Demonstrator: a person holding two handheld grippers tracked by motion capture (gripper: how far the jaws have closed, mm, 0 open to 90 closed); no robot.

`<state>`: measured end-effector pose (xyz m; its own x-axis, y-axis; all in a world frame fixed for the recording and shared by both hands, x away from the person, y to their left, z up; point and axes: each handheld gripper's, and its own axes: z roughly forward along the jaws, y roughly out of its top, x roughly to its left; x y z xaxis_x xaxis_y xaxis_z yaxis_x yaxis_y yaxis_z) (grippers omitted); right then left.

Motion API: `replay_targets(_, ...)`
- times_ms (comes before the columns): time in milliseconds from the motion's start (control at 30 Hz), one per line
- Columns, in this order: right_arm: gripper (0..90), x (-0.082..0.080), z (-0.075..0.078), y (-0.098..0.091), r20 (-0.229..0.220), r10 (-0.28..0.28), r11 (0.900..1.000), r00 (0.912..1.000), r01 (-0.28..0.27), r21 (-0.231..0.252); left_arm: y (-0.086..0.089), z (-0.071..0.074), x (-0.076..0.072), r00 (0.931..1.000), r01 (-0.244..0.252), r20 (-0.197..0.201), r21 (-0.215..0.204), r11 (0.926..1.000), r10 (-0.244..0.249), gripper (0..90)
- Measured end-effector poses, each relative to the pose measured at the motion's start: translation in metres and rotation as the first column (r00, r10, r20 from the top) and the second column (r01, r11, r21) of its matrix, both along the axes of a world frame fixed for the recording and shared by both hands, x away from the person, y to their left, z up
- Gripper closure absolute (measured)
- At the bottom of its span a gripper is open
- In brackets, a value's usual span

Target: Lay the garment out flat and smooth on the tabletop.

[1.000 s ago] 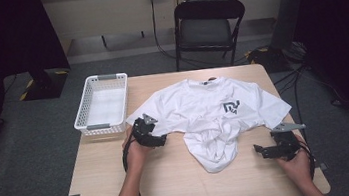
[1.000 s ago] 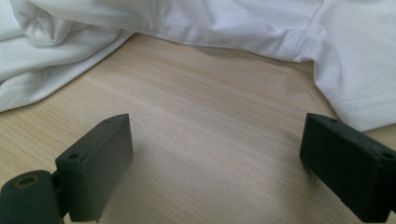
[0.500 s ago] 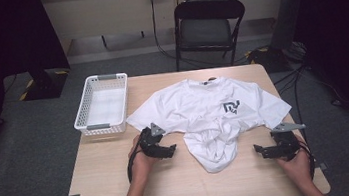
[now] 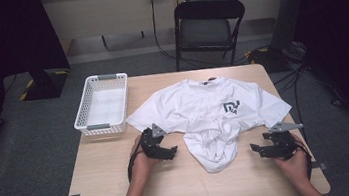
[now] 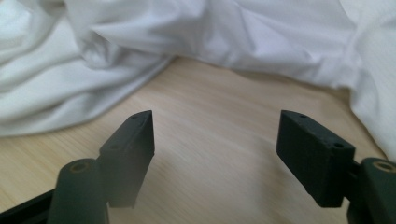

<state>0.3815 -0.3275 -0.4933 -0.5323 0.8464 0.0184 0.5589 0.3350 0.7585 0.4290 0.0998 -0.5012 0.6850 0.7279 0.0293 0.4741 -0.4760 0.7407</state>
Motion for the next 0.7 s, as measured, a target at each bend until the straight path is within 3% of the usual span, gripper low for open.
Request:
replay_targets(167, 43.0, 0.006, 0.004, 0.025, 0.007, 0.056, 0.9984, 0.9984, -0.056, 0.0, 0.0, 0.0, 0.0, 1.0, 0.0, 0.0, 0.0, 1.0, 0.0, 9.2)
replay_targets(333, 47.1, 0.015, -0.002, 0.05, -0.035, 0.093, 0.9949, 0.995, -0.095, -0.035, 0.0, 0.0, 0.0, 1.0, -0.001, 0.0, -0.001, 1.0, 0.001, 9.2)
replay_targets(500, 50.9, 0.019, -0.001, 0.058, -0.038, 0.108, 0.9937, 0.9934, -0.109, -0.027, 0.0, 0.0, 0.0, 1.0, -0.001, 0.0, -0.001, 1.0, 0.001, 9.2)
replay_targets(567, 59.7, 0.021, 0.0, 0.06, -0.052, 0.126, 0.9917, 0.9906, -0.127, -0.017, 0.0, 0.0, 0.0, 1.0, -0.001, 0.0, -0.001, 1.0, 0.001, 9.2)
replay_targets(600, 59.9, 0.021, 0.001, 0.062, -0.054, 0.134, 0.9904, 0.9895, -0.136, -0.028, 0.0, 0.0, 0.0, 1.0, -0.001, 0.0, -0.001, 1.0, 0.001, 9.2)
replay_targets(633, 64.7, 0.021, 0.001, 0.064, -0.05, 0.136, 0.9894, 0.9894, -0.138, -0.043, 0.0, 0.0, 0.0, 1.0, -0.001, 0.0, -0.001, 1.0, 0.001, 9.2)
replay_targets(700, 76.6, 0.022, 0.002, 0.066, -0.062, 0.169, 0.9848, 0.9836, -0.171, -0.03, 0.0, 0.0, 0.0, 1.0, -0.002, -0.001, -0.002, 1.0, 0.002, 9.2)
